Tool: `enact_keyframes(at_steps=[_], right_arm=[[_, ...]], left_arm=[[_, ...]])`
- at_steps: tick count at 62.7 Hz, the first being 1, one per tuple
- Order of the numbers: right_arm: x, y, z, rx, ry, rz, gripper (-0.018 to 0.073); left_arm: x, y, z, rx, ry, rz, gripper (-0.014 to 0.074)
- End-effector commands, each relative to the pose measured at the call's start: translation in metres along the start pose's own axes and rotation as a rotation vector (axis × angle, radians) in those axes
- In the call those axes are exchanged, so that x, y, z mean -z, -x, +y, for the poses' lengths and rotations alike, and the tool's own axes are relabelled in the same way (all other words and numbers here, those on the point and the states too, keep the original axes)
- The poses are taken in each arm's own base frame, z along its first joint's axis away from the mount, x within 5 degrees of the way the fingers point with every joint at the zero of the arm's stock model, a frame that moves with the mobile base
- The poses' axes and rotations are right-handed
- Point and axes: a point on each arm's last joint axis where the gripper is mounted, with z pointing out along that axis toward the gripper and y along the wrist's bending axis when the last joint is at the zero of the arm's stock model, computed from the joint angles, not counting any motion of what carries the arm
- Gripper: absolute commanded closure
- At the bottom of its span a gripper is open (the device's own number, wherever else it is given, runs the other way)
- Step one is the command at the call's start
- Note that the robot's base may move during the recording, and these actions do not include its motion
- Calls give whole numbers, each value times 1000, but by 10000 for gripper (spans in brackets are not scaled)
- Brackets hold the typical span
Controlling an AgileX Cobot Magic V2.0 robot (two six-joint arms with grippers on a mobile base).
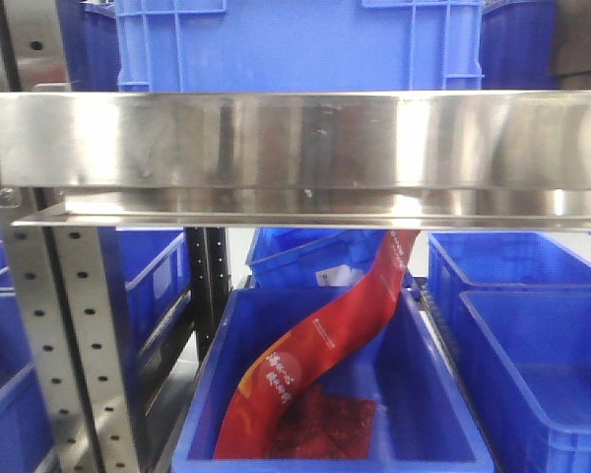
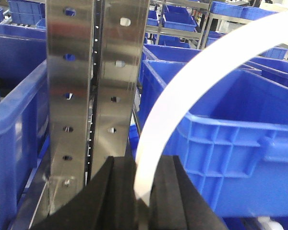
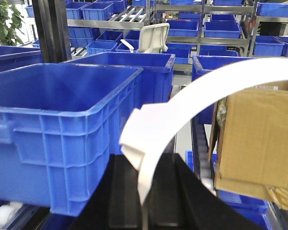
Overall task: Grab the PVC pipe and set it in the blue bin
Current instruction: 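Move both held pieces over the open blue bin on the shelf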
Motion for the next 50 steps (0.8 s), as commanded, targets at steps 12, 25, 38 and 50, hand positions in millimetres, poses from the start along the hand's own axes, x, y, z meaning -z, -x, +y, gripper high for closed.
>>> enact_keyframes(at_steps=[12,25,38,50], right_arm=[[2,4,0,12,-1,-36,727],[2,4,0,12,-1,-36,727],[2,4,0,12,-1,-36,727],[2,4,0,12,-1,-36,727]], left_arm=[[2,4,-1,9,-6,-36,707],[2,4,-1,9,-6,-36,707],[2,4,-1,9,-6,-36,707],[2,4,-1,9,-6,-36,707]])
